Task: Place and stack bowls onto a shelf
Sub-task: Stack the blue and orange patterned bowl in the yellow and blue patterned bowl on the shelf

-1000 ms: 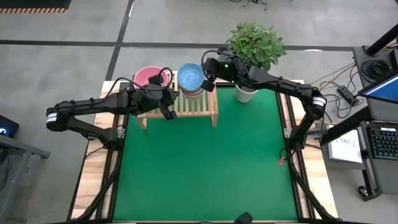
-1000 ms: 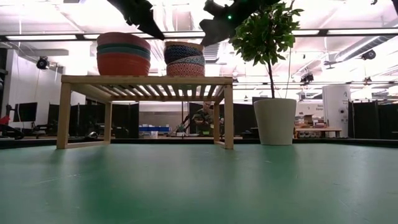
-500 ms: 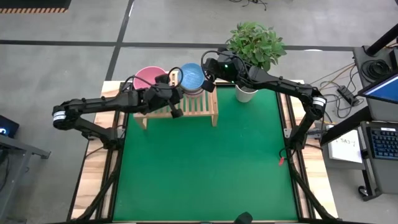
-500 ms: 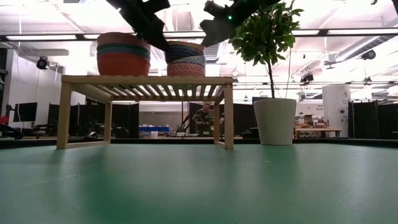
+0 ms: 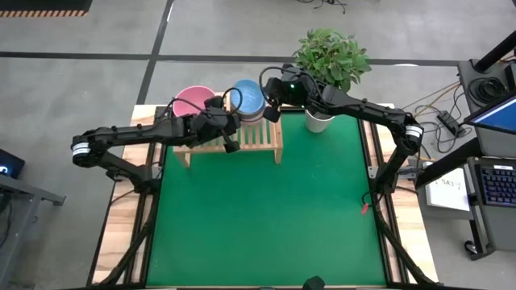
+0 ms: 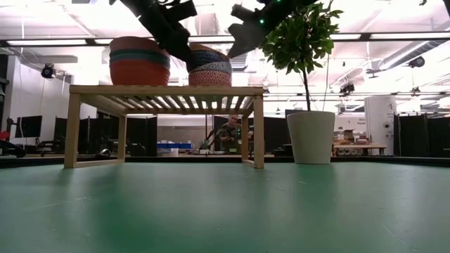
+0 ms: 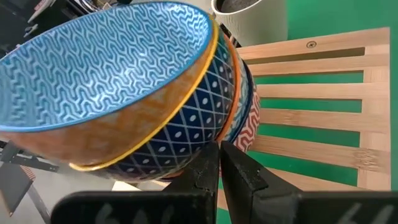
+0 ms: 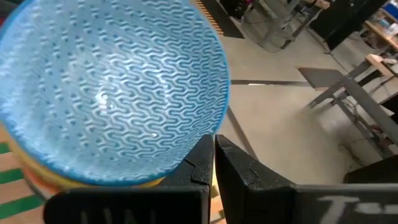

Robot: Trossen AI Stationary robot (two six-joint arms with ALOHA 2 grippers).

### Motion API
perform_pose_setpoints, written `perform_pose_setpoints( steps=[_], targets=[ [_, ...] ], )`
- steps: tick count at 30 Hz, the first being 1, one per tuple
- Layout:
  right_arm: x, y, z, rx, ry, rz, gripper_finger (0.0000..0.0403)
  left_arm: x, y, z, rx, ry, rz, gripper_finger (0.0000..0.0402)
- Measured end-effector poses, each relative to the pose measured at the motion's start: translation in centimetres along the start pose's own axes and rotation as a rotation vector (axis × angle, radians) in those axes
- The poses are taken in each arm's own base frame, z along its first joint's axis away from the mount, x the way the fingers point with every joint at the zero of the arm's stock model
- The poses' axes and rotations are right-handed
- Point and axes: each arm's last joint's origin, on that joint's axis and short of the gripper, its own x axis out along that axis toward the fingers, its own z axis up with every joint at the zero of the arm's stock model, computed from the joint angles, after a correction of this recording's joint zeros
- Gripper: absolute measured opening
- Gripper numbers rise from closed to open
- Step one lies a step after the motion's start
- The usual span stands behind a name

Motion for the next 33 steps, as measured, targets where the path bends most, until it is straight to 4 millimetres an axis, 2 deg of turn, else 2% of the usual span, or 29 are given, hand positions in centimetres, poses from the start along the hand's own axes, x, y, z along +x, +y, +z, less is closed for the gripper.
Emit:
perform_pose_setpoints(
  steps=[7, 13, 19, 33],
  targets=[
    [-0.3, -0.1, 0.3, 0.0, -0.012, 0.002, 0.0009, -0.2, 0.2, 0.0, 0.001, 0.002, -0.001, 0.0],
    [-1.0, -0.8, 1.5, 0.005, -0.056, -0.018, 0.0009, -1.6, 0.8, 0.2, -0.012, -0.014, 0.004, 0.0],
    [-1.3, -1.0, 1.9, 0.004, -0.068, -0.023, 0.0009, -2.5, 1.3, 0.2, -0.024, -0.035, 0.011, 0.0],
    [-1.1, -0.8, 1.7, 0.02, -0.054, -0.013, 0.0009, -1.5, 0.9, 0.5, -0.026, -0.044, 0.016, 0.0]
  ],
)
